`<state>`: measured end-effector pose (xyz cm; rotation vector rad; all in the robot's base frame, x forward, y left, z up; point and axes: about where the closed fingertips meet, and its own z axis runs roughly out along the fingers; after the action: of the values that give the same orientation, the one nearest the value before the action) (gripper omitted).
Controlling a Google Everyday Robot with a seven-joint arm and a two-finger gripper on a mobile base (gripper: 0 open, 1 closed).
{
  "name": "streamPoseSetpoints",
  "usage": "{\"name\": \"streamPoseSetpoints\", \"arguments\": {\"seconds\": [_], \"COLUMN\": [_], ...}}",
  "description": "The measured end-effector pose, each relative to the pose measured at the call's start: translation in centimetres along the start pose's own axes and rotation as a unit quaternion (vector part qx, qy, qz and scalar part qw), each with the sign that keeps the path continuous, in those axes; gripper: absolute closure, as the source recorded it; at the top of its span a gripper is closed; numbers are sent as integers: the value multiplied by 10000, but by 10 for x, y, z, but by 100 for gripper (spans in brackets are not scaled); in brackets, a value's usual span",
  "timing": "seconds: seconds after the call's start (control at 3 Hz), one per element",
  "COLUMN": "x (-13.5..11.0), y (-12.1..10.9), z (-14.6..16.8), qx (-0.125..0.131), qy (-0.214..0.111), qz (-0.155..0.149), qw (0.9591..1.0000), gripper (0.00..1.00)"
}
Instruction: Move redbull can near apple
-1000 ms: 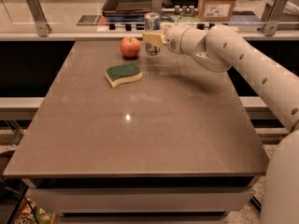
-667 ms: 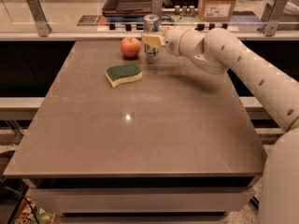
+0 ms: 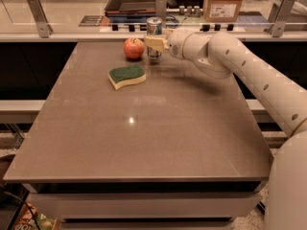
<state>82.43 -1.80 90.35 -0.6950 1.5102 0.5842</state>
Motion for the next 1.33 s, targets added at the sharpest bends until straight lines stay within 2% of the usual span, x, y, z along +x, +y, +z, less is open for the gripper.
{"name": "streamPoseSetpoints", "arguments": {"seconds": [0.33,0.67,1.0,1.33], "x": [11,11,11,11], "y": [2,2,4,7], "z": [1,2,4,6], "qx": [15,12,-7,-27], "qy": [-91,-92,-94,-96], "qz": [93,96,99,101], "qw": [9999,9999,9999,9999], "gripper": [100,100,82,59]}}
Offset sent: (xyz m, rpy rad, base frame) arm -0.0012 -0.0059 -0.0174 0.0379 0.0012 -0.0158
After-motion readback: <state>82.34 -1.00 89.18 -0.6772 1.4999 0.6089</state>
